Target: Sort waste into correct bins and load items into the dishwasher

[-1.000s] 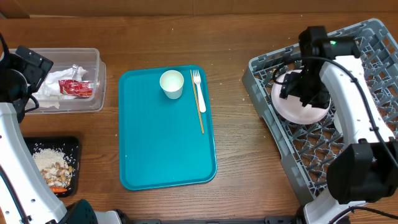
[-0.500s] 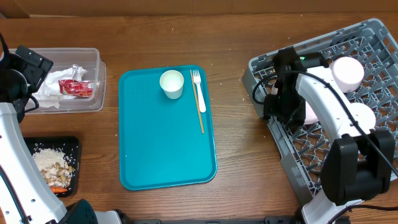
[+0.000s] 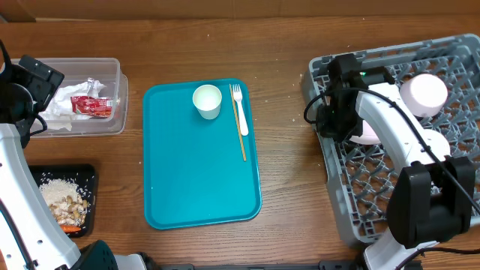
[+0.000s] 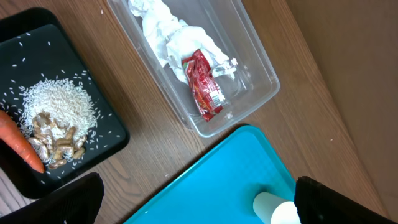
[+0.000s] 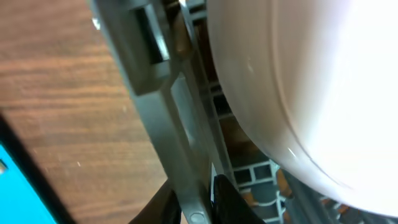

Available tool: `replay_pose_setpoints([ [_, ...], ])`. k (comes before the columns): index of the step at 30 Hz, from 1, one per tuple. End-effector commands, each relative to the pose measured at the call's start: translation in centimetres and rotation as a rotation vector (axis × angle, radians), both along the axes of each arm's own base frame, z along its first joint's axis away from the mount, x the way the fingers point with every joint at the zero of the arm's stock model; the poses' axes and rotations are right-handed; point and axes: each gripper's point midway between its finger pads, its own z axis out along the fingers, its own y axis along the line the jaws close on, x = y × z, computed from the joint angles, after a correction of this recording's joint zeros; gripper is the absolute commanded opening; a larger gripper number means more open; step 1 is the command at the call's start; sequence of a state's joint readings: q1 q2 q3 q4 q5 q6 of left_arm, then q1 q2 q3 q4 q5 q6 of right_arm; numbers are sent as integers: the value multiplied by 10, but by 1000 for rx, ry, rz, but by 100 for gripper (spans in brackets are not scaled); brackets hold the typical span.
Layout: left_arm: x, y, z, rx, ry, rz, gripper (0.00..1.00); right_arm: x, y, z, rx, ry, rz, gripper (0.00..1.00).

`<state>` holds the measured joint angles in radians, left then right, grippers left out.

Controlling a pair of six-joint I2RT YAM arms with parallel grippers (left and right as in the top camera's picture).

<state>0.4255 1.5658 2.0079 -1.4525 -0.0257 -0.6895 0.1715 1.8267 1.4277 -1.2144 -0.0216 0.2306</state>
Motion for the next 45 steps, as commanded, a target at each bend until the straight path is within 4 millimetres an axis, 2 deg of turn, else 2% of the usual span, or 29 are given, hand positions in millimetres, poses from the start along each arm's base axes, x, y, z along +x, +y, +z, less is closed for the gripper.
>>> replay_pose_setpoints([
  [1,0,0,0,-7,-3,11,100,7,2,0,16,-26,-37,14],
  [5,0,0,0,-7,-3,11,100,23,4,1,27,-90,-37,9],
  [10,0,0,0,-7,-3,11,100,35,6,3,33,-141,-37,10],
  [12,0,0,0,-7,-3,11,100,38,6,5,35,-150,-37,15],
  [14,0,0,0,-7,-3,11,100,40,7,11,36,-158,-37,24],
  [15,0,0,0,-7,-3,11,100,41,7,15,37,-160,-37,30],
  [16,0,0,0,-7,-3,11,100,43,7,23,39,-166,-37,42],
  [18,0,0,1,-7,-4,11,100,45,8,40,40,-170,-37,46],
  [19,0,0,1,-7,-3,11,100,45,8,51,40,-168,-37,52],
  [23,0,0,0,-7,-3,11,100,42,16,76,87,-167,-30,55],
  [24,0,0,1,-7,-3,11,100,43,23,81,129,-173,-22,56],
  [27,0,0,1,-7,-4,11,100,67,93,114,500,-298,118,70],
  [28,0,0,0,-7,-3,11,100,76,109,125,564,-352,159,72],
  [33,0,0,0,-7,-3,11,100,94,157,144,620,-481,203,72],
  [35,0,0,1,-7,-3,11,100,101,179,140,567,-531,208,71],
  [36,0,0,0,-7,-3,11,100,102,184,139,553,-541,204,71],
  [40,0,0,0,-7,-3,11,100,104,232,114,502,-573,248,69],
  [42,0,0,0,-7,-3,11,100,106,244,96,476,-563,228,69],
  [45,0,0,0,-7,-3,11,100,113,258,55,426,-532,163,66],
])
